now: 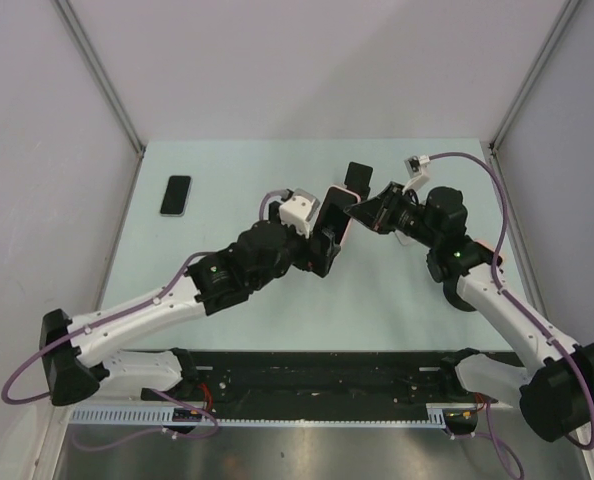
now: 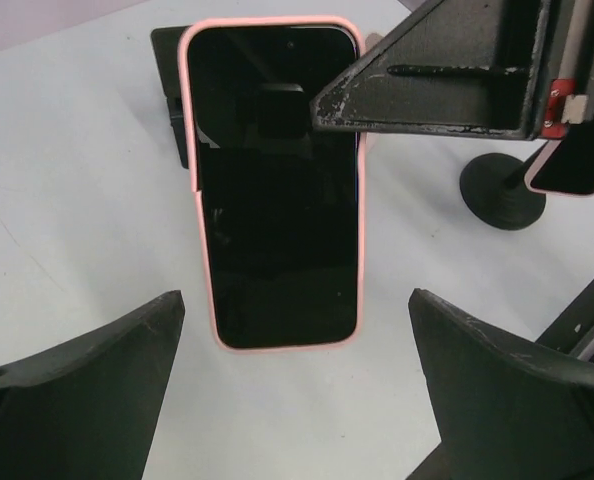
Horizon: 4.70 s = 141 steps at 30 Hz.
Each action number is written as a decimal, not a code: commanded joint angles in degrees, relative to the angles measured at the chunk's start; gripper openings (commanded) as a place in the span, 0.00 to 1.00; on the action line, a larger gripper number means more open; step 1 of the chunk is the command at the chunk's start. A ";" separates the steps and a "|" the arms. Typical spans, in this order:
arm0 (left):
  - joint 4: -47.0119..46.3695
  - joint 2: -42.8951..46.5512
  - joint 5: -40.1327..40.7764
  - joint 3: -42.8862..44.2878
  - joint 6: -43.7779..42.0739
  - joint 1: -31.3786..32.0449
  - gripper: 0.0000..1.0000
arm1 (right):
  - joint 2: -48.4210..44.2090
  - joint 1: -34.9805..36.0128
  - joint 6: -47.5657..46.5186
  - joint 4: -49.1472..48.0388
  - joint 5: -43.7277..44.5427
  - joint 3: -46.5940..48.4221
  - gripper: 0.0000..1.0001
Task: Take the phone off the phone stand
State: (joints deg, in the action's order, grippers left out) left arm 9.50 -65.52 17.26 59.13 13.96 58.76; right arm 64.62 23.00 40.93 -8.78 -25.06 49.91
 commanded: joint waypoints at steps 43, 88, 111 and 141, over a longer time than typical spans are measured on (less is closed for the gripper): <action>2.02 -11.92 8.58 6.17 3.62 6.72 0.60 | -13.56 0.46 2.05 -1.60 1.95 -5.70 0.00; 10.54 -35.11 -3.37 19.34 -13.78 -50.41 0.01 | -42.81 -3.51 -36.35 34.97 45.88 -5.08 1.00; 14.06 -55.50 -12.42 31.39 -15.01 -58.59 0.08 | -48.71 -5.86 -37.50 28.20 44.92 -13.70 1.00; 17.31 -58.76 -9.52 33.15 -18.44 -58.59 0.50 | -48.80 -6.31 -37.76 27.93 41.85 -13.88 0.99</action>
State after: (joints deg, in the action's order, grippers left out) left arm 25.67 -123.24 6.39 91.42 -0.60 0.19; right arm 16.16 16.75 4.19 21.47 17.45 36.38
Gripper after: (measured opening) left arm 0.784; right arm 0.994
